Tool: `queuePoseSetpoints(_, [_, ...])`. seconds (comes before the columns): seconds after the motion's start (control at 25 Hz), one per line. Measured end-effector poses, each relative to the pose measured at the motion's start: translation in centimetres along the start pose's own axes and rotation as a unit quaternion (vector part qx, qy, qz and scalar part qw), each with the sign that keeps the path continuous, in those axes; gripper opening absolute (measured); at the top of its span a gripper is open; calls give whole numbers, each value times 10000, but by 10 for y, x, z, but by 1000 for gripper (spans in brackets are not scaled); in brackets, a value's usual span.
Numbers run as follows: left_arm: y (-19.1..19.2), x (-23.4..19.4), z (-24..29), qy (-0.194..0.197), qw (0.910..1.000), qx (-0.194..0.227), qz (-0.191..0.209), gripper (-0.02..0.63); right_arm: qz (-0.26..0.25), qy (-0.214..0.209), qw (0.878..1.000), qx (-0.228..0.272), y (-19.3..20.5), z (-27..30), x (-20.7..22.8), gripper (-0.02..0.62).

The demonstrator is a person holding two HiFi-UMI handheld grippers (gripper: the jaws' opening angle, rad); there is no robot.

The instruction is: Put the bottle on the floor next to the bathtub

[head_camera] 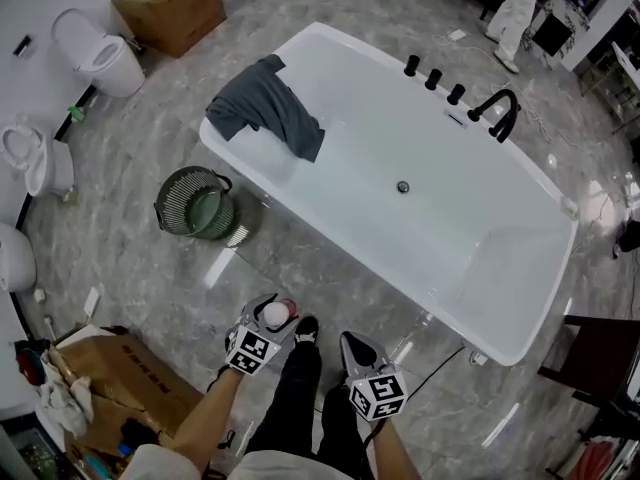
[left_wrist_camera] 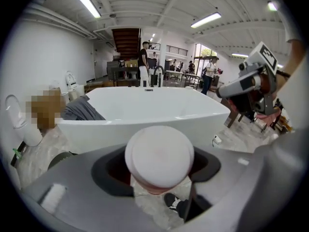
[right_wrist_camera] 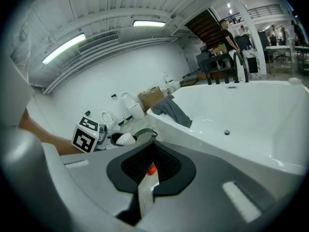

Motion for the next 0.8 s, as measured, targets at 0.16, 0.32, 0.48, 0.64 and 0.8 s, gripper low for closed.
queuePoseSetpoints(0.16, [34, -15, 25, 103, 9990, -375, 215, 339, -397, -221, 9982, -384, 25, 20, 5, -2])
queuePoseSetpoints(0.32, [60, -31, 50, 141, 9964, -682, 482, 339, -683, -389, 9951, -603, 44, 36, 16, -2])
queuePoseSetpoints(0.48, [86, -31, 90, 217, 9925, -948, 741, 339, -774, -445, 9921, -886, 75, 59, 32, -2])
queuePoseSetpoints(0.64, [108, -27, 123, 351, 9894, -1159, 803, 339, -807, -423, 9908, -996, 97, 81, 41, -2])
queuePoseSetpoints(0.8, [121, -21, 156, 552, 9871, -1237, 849, 339, -703, -408, 9918, -985, 107, 98, 48, -2])
Point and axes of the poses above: the fingertips, and each gripper's own axes: z forward along the fingers, x to its right, y out of its underside, the point moved 5 cm from there along -z, backward along the fingers, and after that the axes turned 1 degree about -x, right-handed, at the moved point
